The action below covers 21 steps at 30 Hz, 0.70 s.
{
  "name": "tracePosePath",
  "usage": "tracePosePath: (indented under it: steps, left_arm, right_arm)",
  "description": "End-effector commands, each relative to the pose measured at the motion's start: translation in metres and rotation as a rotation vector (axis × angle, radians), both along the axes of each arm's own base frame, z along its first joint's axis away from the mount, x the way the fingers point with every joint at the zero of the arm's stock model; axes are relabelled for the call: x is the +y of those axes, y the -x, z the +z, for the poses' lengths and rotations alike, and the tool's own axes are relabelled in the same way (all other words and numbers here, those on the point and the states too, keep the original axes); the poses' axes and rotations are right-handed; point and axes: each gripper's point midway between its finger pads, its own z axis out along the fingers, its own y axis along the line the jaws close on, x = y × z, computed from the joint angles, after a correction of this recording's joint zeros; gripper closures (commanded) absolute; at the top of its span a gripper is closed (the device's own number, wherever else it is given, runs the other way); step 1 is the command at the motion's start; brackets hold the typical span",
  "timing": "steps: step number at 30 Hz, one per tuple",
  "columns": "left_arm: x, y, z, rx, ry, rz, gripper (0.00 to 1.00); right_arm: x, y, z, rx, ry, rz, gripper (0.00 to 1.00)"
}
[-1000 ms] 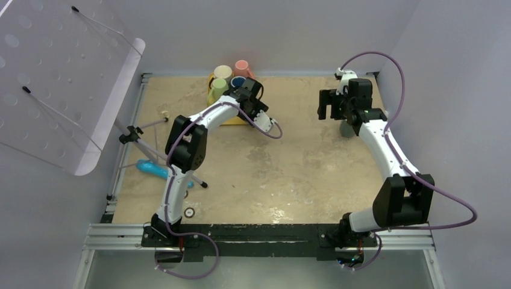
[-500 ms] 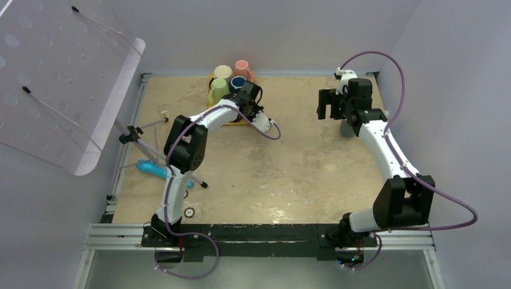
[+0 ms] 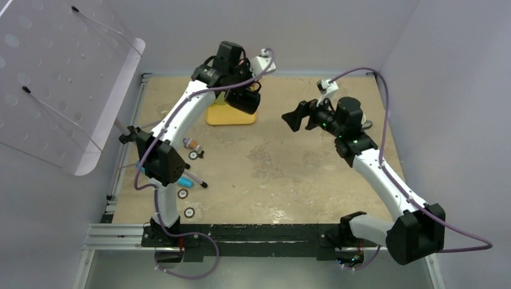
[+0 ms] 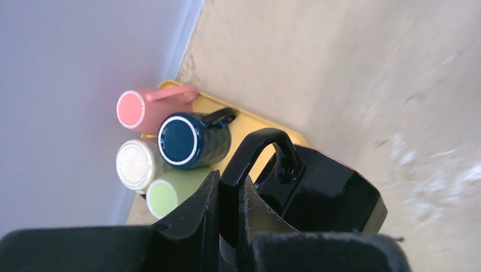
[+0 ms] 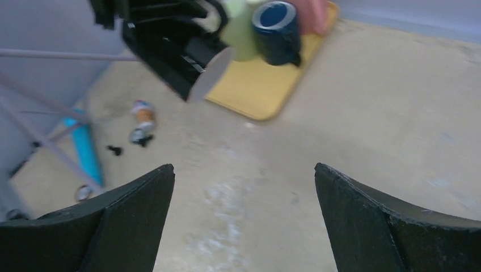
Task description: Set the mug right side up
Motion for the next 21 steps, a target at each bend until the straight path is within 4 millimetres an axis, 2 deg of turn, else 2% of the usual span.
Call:
tracePosePath:
  steps: [1, 6, 12, 15, 19, 20, 21]
  left_arm:
    - [-0.012, 0.054, 0.102, 0.141, 0.407, 0.062, 1.00]
    - [-0.027, 0.092, 0.121, 0.269, 0.514, -0.008, 1.00]
    - [-0.031, 0.101, 0.123, 0.288, 0.522, -0.030, 1.00]
    - [-0.034, 0.106, 0.125, 0.309, 0.536, -0.045, 1.00]
    - [-0.044, 0.123, 0.137, 0.394, 0.602, -0.090, 1.00]
    - [-0.046, 0.127, 0.138, 0.419, 0.616, -0.101, 1.00]
    - [-0.048, 0.130, 0.138, 0.437, 0.625, -0.108, 1.00]
  right_arm:
    - [0.070, 0.033, 0.056, -0.141, -0.265, 0.263, 0.02]
    - [0.096, 0.038, 0.066, -0.126, -0.379, 0.321, 0.02]
    - [0.115, 0.059, 0.093, -0.206, -0.424, 0.426, 0.09]
    - [0.123, 0.057, 0.094, -0.193, -0.445, 0.437, 0.12]
    - [0.140, 0.051, 0.086, -0.135, -0.474, 0.489, 0.26]
    - [0.141, 0.051, 0.088, -0.136, -0.485, 0.495, 0.33]
    - [0.141, 0.050, 0.089, -0.140, -0.486, 0.491, 0.46]
